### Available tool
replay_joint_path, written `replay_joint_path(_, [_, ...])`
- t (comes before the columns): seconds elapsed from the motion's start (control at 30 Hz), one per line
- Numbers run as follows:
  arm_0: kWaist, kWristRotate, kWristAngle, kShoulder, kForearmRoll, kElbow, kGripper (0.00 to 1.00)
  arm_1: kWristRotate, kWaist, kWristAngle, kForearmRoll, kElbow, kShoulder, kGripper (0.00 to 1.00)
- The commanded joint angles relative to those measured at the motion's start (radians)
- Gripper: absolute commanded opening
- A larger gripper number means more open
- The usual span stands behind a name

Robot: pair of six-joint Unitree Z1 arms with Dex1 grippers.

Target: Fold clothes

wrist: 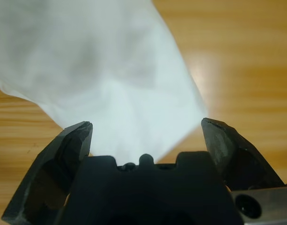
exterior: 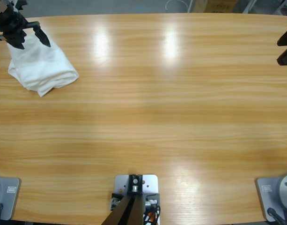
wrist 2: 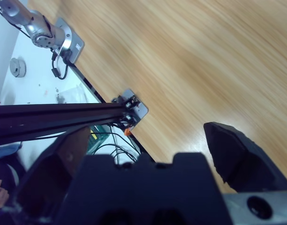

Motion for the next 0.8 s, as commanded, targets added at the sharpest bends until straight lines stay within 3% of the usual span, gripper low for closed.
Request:
replay_joint_path(0.03, [-0.121, 0.081, -0.048, -0.007, 0.084, 0.147, 0.908, 0.023, 0.009, 0.016, -0.029, 0.096, -0.086, 0.982])
replay_joint_path(0.2, [-0.14, 0.105, -0.05, 0.015, 0.079, 0.196, 0.908, 0.044, 0.009, 0.016, -0.04, 0.156, -0.144, 0.982])
replay_joint_path(0.6, [-0.015, 0.118, -0.09, 0.095, -0.041, 0.252, 0.908, 0.077, 0.009, 0.028, -0.048, 0.191, -0.201, 0.982])
replay_joint_path(0.8, [-0.038, 0.126, -0.123, 0.189, -0.073, 0.259, 0.904, 0.087, 0.009, 0.03, -0.049, 0.18, -0.194, 0.982])
